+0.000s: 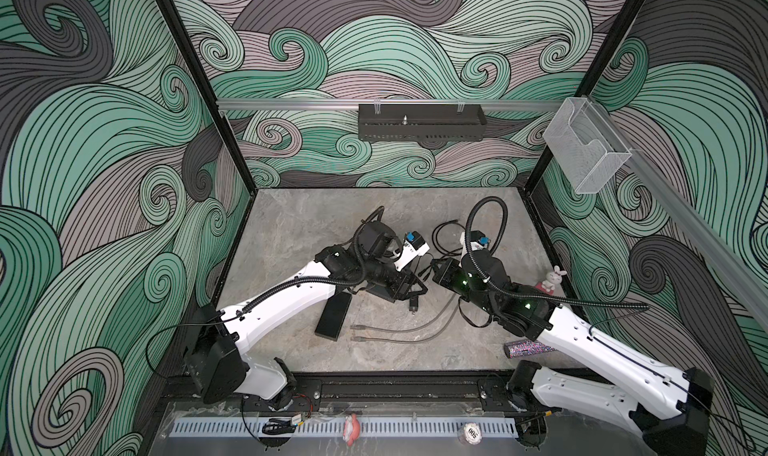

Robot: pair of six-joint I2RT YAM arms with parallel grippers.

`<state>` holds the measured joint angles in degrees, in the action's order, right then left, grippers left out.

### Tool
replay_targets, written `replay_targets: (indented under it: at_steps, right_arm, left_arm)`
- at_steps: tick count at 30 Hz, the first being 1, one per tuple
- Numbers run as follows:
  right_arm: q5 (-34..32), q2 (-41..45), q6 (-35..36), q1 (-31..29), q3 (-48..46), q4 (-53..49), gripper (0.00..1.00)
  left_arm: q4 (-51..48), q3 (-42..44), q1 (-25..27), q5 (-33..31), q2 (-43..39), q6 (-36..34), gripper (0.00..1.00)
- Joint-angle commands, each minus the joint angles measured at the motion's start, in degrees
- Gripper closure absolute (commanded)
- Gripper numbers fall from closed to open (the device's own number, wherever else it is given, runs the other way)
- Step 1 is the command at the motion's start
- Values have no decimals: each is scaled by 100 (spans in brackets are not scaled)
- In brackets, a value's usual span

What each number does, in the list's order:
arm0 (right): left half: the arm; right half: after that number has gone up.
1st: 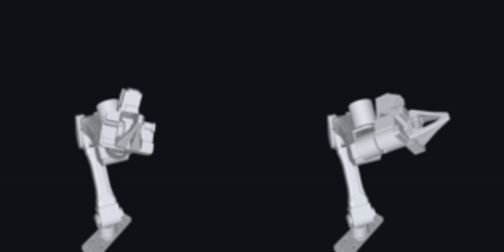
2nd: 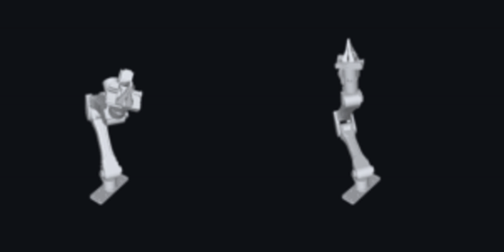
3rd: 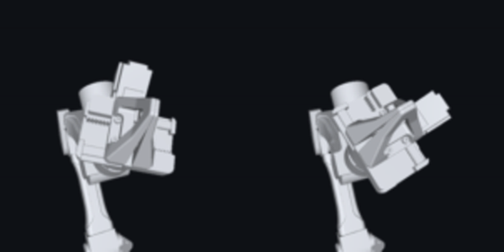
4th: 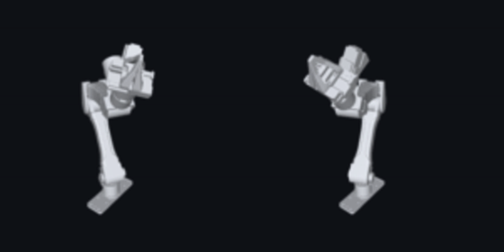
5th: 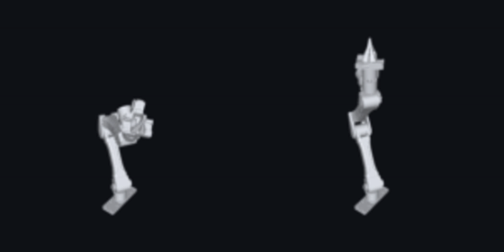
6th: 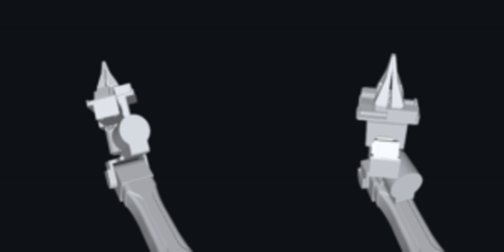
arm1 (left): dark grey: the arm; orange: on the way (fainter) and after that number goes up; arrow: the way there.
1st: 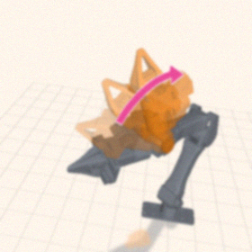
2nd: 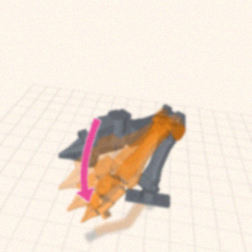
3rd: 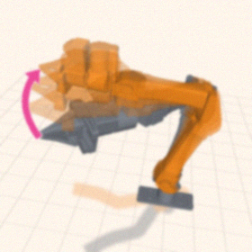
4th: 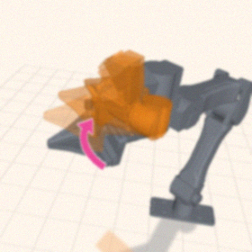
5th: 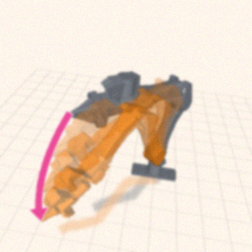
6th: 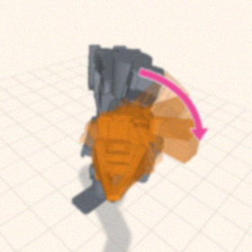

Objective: Insert the plug into the switch port

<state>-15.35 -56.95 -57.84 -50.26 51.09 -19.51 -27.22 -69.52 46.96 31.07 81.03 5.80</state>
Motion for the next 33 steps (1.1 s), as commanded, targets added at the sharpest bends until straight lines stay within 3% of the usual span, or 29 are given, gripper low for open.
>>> replay_targets:
  at_steps: [1, 14, 22, 26, 28, 33]
  right_arm:
    - [-187, -7, 72, -80, 216, 0, 100]
    - [-261, 86, 110, -157, 151, -53, 100]
    - [-350, 310, 236, -160, 43, -75, 100]
    - [-316, 554, 761, -146, -27, -78, 54]
    - [-22, 911, 1564, -92, -166, -54, 36]
    - [2305, 2135, 3799, 222, -593, 32, 30]
  left_arm:
    - [-92, -268, 49, -131, 9, 75, 60]
    - [-209, -361, 47, -194, 185, 63, 88]
    - [-417, -461, 50, 7, 242, -182, 95]
    - [-818, -601, 41, -154, 259, -558, 100]
    - [-1124, -713, 33, -228, 231, -886, 100]
    - [-1577, -734, 36, -365, 88, -1609, 100]
